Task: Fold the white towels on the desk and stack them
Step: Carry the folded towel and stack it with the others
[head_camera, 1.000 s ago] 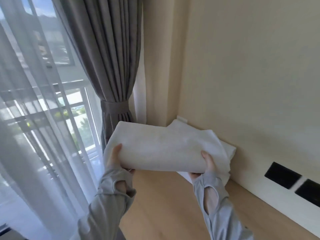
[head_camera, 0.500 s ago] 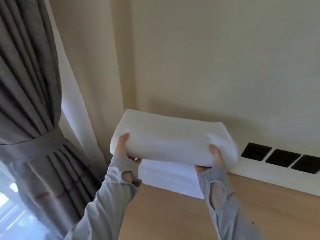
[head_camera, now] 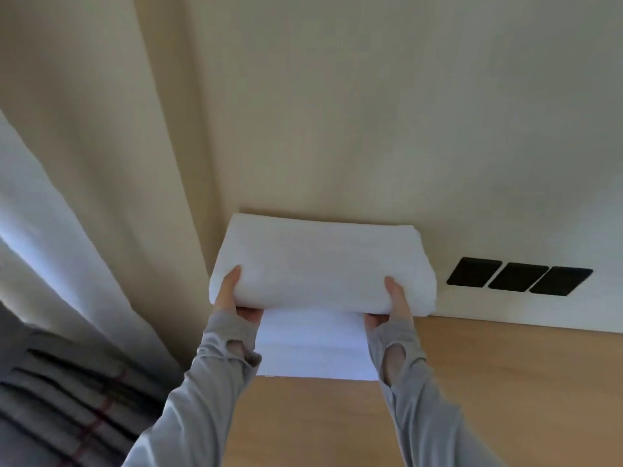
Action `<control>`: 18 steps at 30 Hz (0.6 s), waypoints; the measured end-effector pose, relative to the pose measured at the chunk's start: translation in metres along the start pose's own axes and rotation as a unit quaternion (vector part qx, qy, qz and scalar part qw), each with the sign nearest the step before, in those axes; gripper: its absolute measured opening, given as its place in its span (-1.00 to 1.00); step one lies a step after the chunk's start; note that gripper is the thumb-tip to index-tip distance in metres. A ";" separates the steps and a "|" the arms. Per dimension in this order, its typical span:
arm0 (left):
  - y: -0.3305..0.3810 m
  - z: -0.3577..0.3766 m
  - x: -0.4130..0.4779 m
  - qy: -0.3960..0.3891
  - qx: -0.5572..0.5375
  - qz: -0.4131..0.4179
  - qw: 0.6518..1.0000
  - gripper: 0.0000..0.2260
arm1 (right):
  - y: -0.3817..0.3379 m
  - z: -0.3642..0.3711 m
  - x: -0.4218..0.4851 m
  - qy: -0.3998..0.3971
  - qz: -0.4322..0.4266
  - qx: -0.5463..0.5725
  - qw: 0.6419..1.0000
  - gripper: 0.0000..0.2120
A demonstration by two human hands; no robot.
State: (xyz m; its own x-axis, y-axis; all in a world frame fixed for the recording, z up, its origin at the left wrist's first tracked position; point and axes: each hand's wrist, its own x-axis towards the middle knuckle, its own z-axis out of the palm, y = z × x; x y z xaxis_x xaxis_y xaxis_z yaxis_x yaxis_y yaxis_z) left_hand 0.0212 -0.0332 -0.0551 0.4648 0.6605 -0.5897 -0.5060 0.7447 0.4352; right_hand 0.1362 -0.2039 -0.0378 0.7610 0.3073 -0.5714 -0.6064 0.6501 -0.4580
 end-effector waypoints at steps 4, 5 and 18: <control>-0.007 -0.018 0.013 0.018 0.023 0.003 1.000 -0.59 | 0.012 -0.021 0.019 -0.008 -0.029 0.000 1.000 -0.77; -0.007 -0.020 0.015 0.018 0.029 0.002 0.999 -0.64 | 0.011 -0.023 0.025 0.006 -0.036 -0.010 0.999 -0.75; 0.065 -0.007 0.036 -0.041 0.428 -0.042 0.902 -0.32 | -0.095 -0.016 0.065 0.007 0.032 -0.429 0.903 -0.44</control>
State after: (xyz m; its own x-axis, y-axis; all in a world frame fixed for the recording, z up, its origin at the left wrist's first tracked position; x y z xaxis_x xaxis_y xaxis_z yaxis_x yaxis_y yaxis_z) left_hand 0.0001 0.0380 -0.0525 0.5454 0.5770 -0.6079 0.2628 0.5710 0.7777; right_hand 0.2393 -0.2567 -0.0424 0.7184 0.3132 -0.6211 -0.6091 -0.1482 -0.7792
